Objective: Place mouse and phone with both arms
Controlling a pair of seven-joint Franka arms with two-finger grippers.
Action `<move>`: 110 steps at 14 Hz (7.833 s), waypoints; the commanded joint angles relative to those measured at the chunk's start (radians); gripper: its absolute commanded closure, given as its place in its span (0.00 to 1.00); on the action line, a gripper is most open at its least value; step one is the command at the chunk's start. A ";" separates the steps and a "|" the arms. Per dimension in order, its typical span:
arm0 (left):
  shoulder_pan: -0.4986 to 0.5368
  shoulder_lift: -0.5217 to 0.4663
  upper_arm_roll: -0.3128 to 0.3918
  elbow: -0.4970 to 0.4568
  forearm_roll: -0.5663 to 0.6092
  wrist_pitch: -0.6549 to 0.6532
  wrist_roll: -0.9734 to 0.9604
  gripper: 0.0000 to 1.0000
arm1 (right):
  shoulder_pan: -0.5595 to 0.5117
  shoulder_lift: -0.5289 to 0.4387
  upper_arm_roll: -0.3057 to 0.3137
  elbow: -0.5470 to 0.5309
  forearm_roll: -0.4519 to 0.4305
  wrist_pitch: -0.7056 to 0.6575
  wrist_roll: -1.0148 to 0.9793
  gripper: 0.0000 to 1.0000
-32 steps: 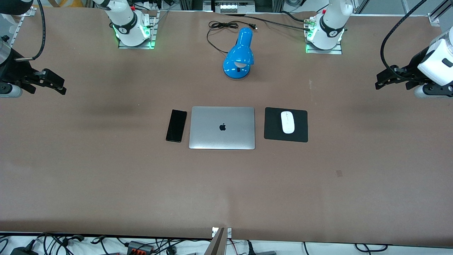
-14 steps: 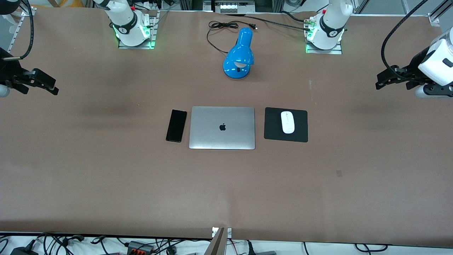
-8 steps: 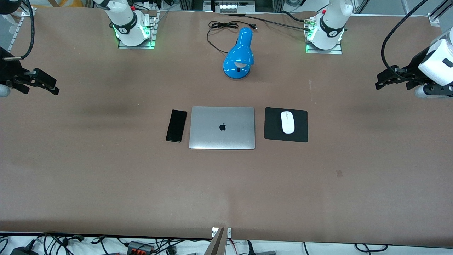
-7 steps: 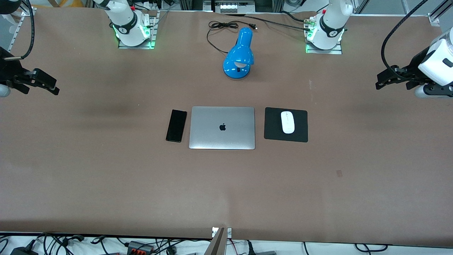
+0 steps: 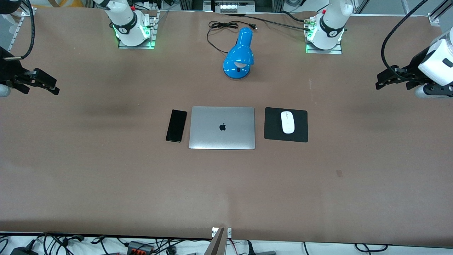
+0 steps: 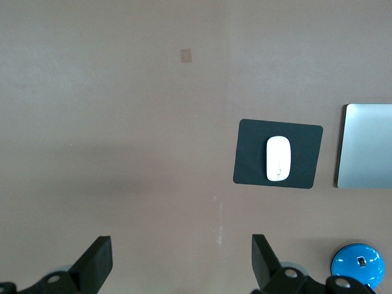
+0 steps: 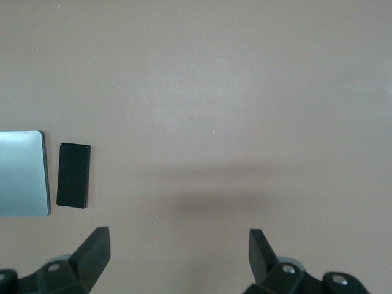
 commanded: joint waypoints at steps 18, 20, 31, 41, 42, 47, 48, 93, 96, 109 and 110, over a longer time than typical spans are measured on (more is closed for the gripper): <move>0.002 0.014 -0.002 0.031 0.012 -0.023 0.023 0.00 | -0.002 -0.013 0.009 0.000 0.012 -0.001 0.015 0.00; 0.001 0.014 0.000 0.031 0.012 -0.023 0.023 0.00 | -0.002 -0.013 0.009 0.000 0.012 -0.001 0.015 0.00; -0.002 0.014 0.000 0.031 0.012 -0.023 0.023 0.00 | -0.002 -0.013 0.008 0.000 0.012 0.001 0.015 0.00; -0.002 0.014 0.000 0.031 0.012 -0.023 0.023 0.00 | -0.002 -0.013 0.009 -0.001 0.012 0.002 0.015 0.00; -0.002 0.014 0.000 0.031 0.013 -0.023 0.024 0.00 | -0.002 -0.013 0.009 -0.001 0.012 0.002 0.015 0.00; -0.004 0.014 -0.002 0.031 0.013 -0.023 0.023 0.00 | -0.002 -0.013 0.009 -0.001 0.012 0.002 0.015 0.00; -0.004 0.014 -0.002 0.031 0.013 -0.023 0.023 0.00 | -0.002 -0.011 0.009 -0.001 0.012 0.002 0.015 0.00; 0.005 0.087 -0.020 0.182 -0.045 -0.086 0.015 0.00 | -0.002 -0.011 0.009 -0.001 0.013 0.002 0.015 0.00; -0.001 0.092 -0.019 0.202 -0.045 -0.107 0.018 0.00 | -0.003 -0.010 0.008 -0.001 0.012 0.004 0.015 0.00; -0.042 0.112 -0.023 0.209 -0.043 -0.257 0.021 0.00 | 0.009 -0.004 0.008 0.000 0.010 0.002 0.014 0.00; -0.042 0.112 -0.023 0.211 -0.043 -0.259 0.023 0.00 | 0.009 -0.005 0.008 0.000 0.010 0.001 0.015 0.00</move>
